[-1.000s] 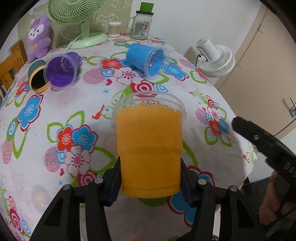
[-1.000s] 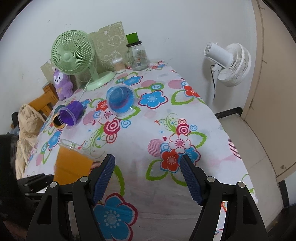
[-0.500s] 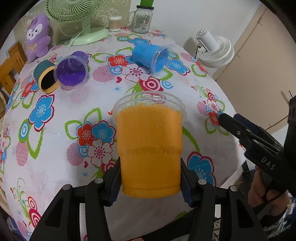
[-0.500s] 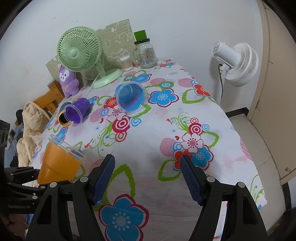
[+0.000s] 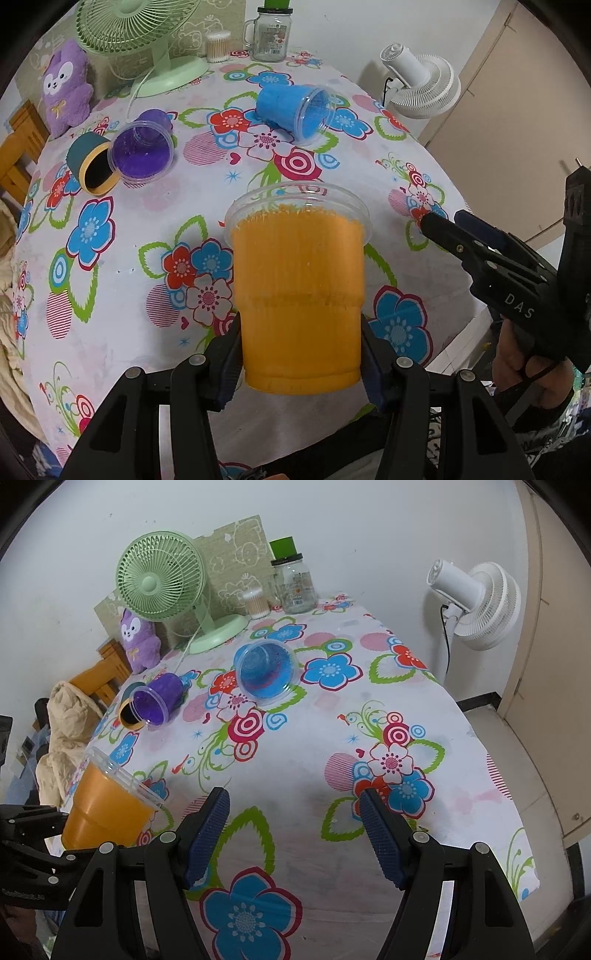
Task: Flip cup upside down
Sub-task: 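Lift the orange cup with the left gripper and rotate it rim-down, then lower the inverted orange cup onto the table and open the left gripper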
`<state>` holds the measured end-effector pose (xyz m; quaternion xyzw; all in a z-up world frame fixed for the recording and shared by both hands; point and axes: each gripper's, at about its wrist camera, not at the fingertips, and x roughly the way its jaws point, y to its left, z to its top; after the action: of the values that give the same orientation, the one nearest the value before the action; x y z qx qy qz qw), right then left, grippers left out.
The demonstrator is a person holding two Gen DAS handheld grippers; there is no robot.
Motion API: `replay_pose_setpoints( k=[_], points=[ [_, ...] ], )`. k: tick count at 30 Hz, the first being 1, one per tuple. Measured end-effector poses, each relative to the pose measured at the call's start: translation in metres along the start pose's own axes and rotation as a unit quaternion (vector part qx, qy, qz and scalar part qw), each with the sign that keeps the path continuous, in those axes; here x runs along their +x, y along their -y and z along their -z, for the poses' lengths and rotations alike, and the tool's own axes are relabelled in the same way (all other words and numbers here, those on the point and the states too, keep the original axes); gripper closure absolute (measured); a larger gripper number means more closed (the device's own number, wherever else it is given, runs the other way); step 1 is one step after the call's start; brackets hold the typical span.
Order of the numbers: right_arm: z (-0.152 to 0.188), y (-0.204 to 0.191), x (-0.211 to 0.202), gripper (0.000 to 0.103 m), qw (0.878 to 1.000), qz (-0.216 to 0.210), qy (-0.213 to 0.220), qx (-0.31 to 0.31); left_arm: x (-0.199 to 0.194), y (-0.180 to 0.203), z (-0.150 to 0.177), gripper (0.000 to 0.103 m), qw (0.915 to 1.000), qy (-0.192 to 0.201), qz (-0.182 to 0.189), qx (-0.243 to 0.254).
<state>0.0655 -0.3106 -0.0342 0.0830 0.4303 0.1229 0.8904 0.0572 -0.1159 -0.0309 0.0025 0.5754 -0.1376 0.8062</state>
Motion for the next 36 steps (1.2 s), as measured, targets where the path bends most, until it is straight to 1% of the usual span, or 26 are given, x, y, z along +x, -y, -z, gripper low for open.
replay_pose_setpoints(
  k=[18, 21, 25, 31, 36],
  points=[
    [0.001, 0.000, 0.006, 0.028, 1.000, -0.002, -0.009, -0.002, -0.008, -0.004, -0.002, 0.045, 1.0000, 0.000, -0.004, 0.001],
    [0.001, -0.001, 0.006, 0.028, 1.000, -0.001, -0.010, -0.003, -0.008, -0.005, -0.002, 0.039, 1.0000, 0.003, -0.003, 0.000],
    [0.001, -0.003, 0.007, 0.028, 1.000, -0.002, -0.012, -0.006, -0.008, -0.006, -0.001, 0.038, 1.0000, 0.003, -0.005, -0.001],
    [0.002, -0.007, 0.008, 0.028, 1.000, -0.001, -0.015, -0.014, -0.012, -0.008, 0.001, 0.032, 0.9999, 0.009, -0.004, -0.006],
    [0.001, -0.012, 0.006, 0.028, 1.000, 0.001, -0.014, -0.023, -0.015, -0.013, 0.002, 0.022, 0.9995, 0.024, -0.009, -0.020]
  ],
)
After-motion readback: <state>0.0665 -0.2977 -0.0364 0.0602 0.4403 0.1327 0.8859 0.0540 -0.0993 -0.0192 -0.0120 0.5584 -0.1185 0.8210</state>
